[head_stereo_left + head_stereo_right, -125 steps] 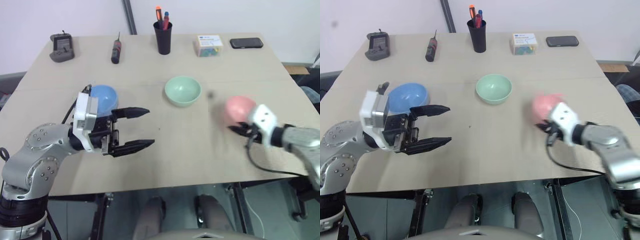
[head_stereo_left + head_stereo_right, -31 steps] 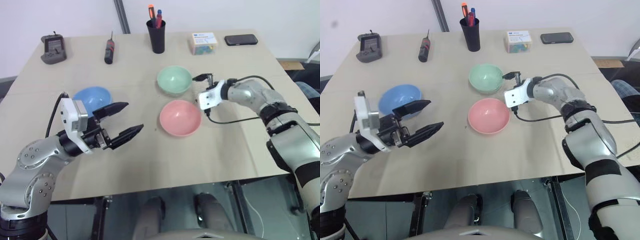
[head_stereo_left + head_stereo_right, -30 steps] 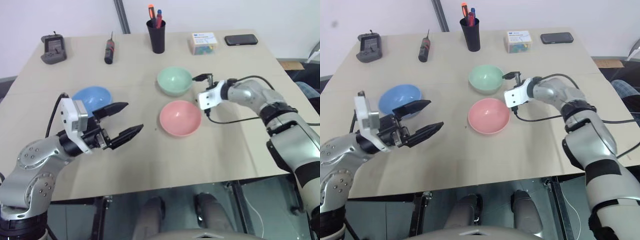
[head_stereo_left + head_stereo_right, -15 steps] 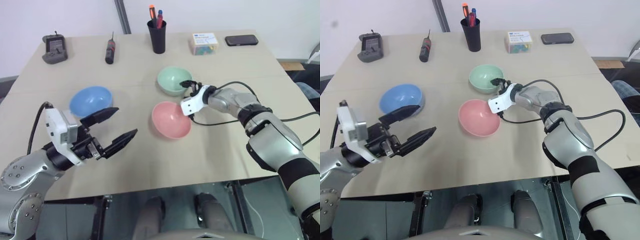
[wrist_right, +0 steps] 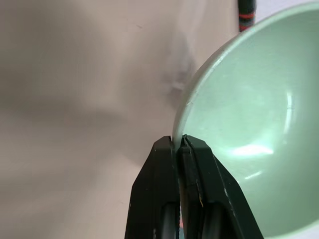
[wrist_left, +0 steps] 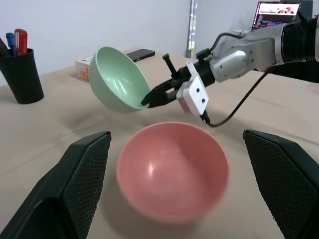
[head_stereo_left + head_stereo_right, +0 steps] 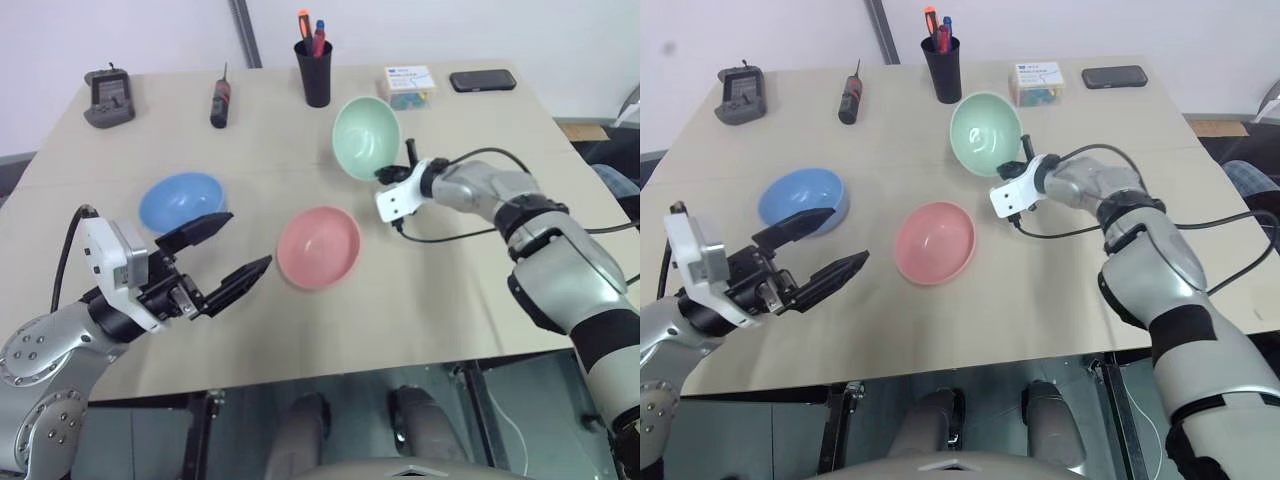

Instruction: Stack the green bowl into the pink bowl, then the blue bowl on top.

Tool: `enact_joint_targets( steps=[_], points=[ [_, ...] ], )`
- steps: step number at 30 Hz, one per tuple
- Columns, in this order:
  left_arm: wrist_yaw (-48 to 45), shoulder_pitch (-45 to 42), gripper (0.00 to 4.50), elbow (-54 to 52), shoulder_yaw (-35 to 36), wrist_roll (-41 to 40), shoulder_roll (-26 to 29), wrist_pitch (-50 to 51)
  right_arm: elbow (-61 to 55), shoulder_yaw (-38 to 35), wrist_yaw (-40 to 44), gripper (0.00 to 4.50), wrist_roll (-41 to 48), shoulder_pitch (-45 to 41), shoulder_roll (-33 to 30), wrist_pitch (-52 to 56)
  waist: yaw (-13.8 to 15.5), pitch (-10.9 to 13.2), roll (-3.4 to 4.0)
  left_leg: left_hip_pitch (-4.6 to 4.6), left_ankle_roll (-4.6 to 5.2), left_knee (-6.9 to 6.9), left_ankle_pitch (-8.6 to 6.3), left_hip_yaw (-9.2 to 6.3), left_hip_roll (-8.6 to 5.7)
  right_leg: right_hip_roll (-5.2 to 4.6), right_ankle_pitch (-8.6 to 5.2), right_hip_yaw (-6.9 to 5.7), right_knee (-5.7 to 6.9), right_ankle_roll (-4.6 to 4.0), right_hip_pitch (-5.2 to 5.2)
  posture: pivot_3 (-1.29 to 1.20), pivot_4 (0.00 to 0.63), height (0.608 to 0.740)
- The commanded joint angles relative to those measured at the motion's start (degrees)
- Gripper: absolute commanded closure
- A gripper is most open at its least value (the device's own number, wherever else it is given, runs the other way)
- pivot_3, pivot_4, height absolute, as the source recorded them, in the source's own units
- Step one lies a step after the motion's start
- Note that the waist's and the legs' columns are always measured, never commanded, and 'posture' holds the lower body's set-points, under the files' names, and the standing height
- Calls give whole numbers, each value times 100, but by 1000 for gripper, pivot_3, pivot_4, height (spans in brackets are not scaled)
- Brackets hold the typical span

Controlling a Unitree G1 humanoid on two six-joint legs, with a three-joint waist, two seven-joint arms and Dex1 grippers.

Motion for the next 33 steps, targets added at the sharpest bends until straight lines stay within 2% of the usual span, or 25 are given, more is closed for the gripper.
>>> enact_joint_targets(
  steps=[1, 4, 6, 8, 11, 14, 20, 24, 25, 28, 29, 30, 31, 33],
  points=[
    [-197, 46, 0, 168, 9, 147, -9, -211, -416, -845, 1282, 4400, 1188, -231, -318, -614, -7, 0, 0, 0, 0, 0, 0, 0, 1, 1, 0, 0, -1, 0, 0, 0, 150, 740],
    [-370, 57, 0, 353, 75, 163, 31, -252, -1262, -1713, 3548, 4400, 3064, 120, -414, -563, -5, 2, 0, -1, 21, -1, -12, 2, 3, 1, 0, -1, -3, 0, 1, 0, 150, 740],
    [-597, 103, 0, 529, 193, 151, 84, -318, -2510, -1958, 4704, 4400, 4184, 589, -516, 70, -6, 1, 1, 0, 23, 0, -13, -3, 11, 1, 0, -2, -6, 0, 5, 0, 150, 740],
    [-862, 163, 0, 755, 329, 172, 151, -405, -4011, -2046, 5397, 4400, 5015, 1163, -674, 1074, 20, 1, 0, 1, 24, 0, -14, -10, 19, 0, 0, -6, -5, 1, 7, 0, 150, 740],
    [-1153, 197, 0, 1106, 517, 200, 289, -449, -6009, -1978, 5853, 4400, 5652, 2030, -968, 2467, 81, 1, 1, -5, 24, -1, -14, -20, 23, -5, 0, -16, -5, 0, 7, 0, 150, 740],
    [-1237, 122, 0, 1390, 623, 306, 427, -473, -7323, -1819, 6076, 4400, 5889, 2743, -1174, 3542, 144, 2, 3, -6, 25, 4, -14, -22, 18, -10, 0, -19, -6, 0, 7, 0, 150, 740],
    [-1200, 14, 0, 1527, 734, 436, 564, -444, -8053, -1642, 6169, 4400, 5663, 3307, -1274, 4297, 172, 0, -1, 0, 25, 9, -14, -19, 10, -6, 0, -22, 2, 0, 10, 0, 150, 740],
    [-1586, 125, 0, 1322, 860, 4, 619, -289, -7979, -1574, 6216, 3260, 5456, 3363, -1282, 4380, 167, 0, -1, 0, 24, 10, -14, -17, 8, -5, 0, -22, 2, 0, 9, 0, 150, 740],
    [-1731, 159, 0, 1288, 887, -80, 657, -268, -7976, -1559, 6260, 2672, 5419, 3372, -1312, 4429, 168, 0, -1, -1, 24, 10, -14, -17, 10, -4, 1, -22, 1, 0, 8, 0, 150, 740],
    [-2074, 236, 0, 1301, 1007, -339, 809, -99, -7970, -1594, 6287, 1482, 5334, 3397, -1345, 4460, 173, 0, -1, -2, 24, 9, -14, -16, 10, -4, 0, -23, -1, -1, 9, 0, 150, 740],
    [-2211, 286, 0, 1340, 1076, -432, 862, -37, -7995, -1644, 6267, 942, 5340, 3404, -1343, 4476, 172, 0, -1, -2, 24, 9, -14, -16, 10, -4, 0, -22, -2, -1, 9, 0, 150, 740],
    [-2368, 357, 0, 1387, 1155, -494, 920, 13, -8042, -1749, 6184, 811, 5388, 3418, -1328, 4534, 167, 0, -1, -2, 24, 9, -14, -15, 10, -5, 0, -22, -2, -1, 9, 0, 150, 740],
    [-2493, 412, 0, 1429, 1236, -550, 969, 64, -8095, -1889, 6046, 138, 5464, 3436, -1295, 4636, 164, 0, -2, -2, 24, 9, -14, -15, 11, -4, 0, -21, -2, 0, 9, 0, 150, 740],
    [-2626, 474, 0, 1512, 1375, -605, 1047, 140, -8231, -2116, 5937, 28, 5663, 3480, -1319, 4909, 170, 2, 1, -2, 24, 9, -14, -14, 11, -3, 0, -22, -2, -1, 8, 0, 150, 740]
  ],
)
